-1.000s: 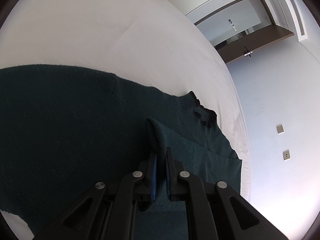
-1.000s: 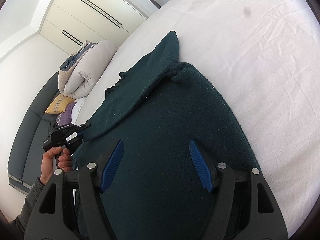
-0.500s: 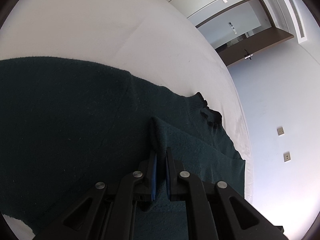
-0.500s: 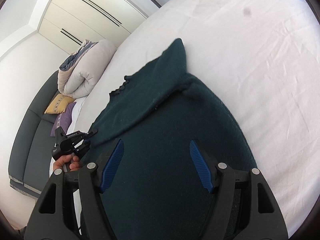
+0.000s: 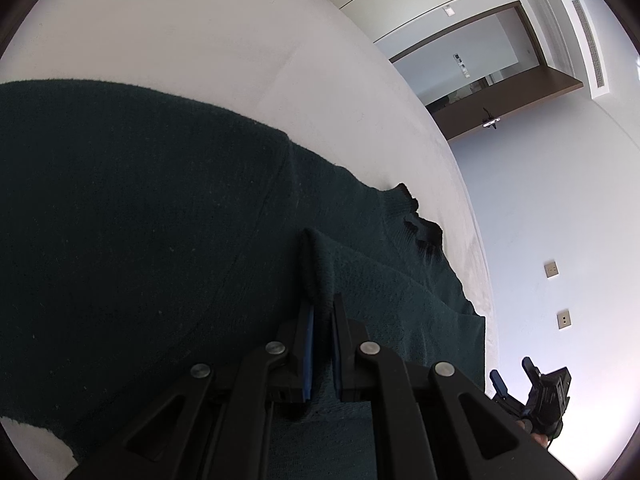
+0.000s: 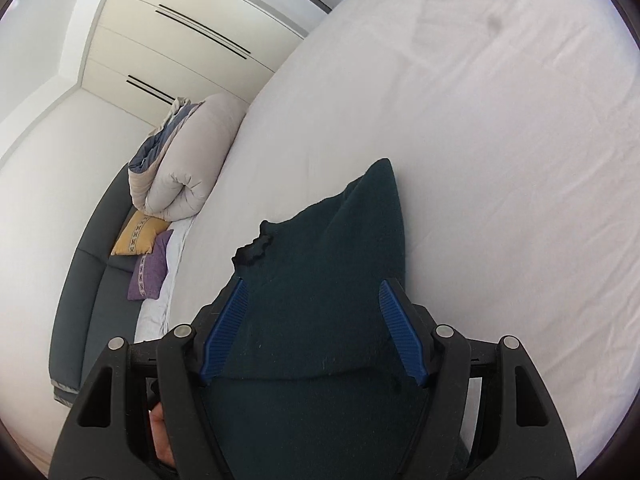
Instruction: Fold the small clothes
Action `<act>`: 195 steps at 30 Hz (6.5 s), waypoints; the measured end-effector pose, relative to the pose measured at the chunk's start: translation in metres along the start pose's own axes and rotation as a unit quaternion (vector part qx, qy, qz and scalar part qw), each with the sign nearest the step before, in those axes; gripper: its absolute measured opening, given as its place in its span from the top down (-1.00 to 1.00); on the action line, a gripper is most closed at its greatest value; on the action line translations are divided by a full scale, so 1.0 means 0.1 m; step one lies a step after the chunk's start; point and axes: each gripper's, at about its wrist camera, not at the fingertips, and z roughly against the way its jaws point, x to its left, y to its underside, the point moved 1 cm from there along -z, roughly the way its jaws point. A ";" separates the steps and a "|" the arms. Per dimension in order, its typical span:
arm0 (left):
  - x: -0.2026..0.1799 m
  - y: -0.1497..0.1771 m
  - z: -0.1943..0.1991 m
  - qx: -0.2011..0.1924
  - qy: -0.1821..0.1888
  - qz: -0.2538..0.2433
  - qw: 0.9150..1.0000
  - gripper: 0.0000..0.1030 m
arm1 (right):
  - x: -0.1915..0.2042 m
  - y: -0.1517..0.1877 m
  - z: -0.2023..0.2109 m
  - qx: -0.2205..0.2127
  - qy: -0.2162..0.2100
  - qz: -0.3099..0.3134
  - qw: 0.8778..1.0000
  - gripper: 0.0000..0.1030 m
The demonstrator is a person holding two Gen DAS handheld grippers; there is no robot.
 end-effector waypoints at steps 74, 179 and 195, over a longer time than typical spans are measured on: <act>-0.85 0.26 0.97 -0.154 -0.197 -0.231 0.940 0.82 | 0.70 2.05 0.72 0.066 -0.118 -0.004 0.991 -0.33; -0.24 -0.14 0.09 -0.023 -0.188 -0.254 0.948 0.70 | 0.24 0.54 -1.23 0.083 0.107 0.112 0.984 0.88; -0.14 1.58 1.36 -0.057 -0.225 -0.308 0.923 -0.80 | 0.24 1.13 0.28 -0.021 0.087 0.104 0.991 -0.36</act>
